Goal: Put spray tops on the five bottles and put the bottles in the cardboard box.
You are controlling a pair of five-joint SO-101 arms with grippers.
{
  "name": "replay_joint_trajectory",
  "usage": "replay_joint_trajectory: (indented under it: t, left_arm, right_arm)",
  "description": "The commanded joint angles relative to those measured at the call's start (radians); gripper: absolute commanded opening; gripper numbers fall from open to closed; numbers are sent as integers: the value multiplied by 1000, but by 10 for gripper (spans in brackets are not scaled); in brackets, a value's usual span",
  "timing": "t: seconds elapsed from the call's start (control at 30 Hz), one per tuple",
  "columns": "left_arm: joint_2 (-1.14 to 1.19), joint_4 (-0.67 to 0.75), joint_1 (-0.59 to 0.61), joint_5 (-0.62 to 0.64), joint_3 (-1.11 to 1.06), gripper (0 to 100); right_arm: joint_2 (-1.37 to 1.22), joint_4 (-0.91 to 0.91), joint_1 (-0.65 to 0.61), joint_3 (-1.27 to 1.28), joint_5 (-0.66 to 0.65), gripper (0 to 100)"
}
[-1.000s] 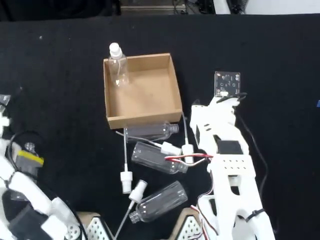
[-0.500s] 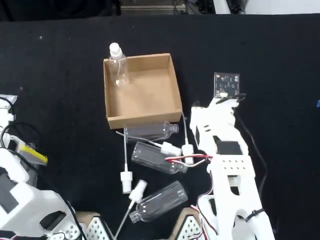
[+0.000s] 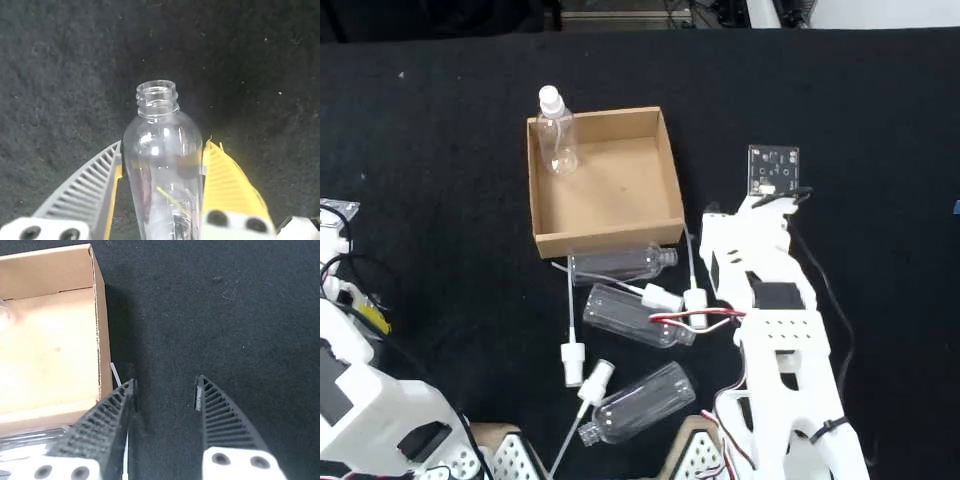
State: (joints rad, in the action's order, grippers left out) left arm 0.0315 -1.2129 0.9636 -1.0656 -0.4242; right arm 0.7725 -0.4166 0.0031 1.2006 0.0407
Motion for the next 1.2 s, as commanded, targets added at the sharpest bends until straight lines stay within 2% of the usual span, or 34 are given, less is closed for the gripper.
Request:
replay_joint_trajectory:
  t: [0.0,0.1,0.23,0.3,0.43,0.7,0.97,1.17]
  left_arm:
    - [-15,58,31,-18,-1,146]
    - [-15,100,50,-18,-1,180]
    - [-15,107,77,-28,-1,347]
    - [-14,110,90,-48,-1,374]
    - [-5,110,102,-149,-13,373]
    - [-8,157,122,-146,-13,365]
    - [-8,75,45,-140,-24,197]
    - [-5,157,16,-26,-22,158]
  right_arm:
    - [28,26,-6,-10,-3,180]
    - [28,26,-6,-10,-3,180]
    - [28,26,-6,-10,-3,180]
    - [28,26,-6,-8,-3,180]
    - [28,26,-6,-8,-3,180]
    - [28,26,-5,-8,-3,180]
    - [28,26,-5,-8,-3,180]
    - [28,23,-3,-8,-3,180]
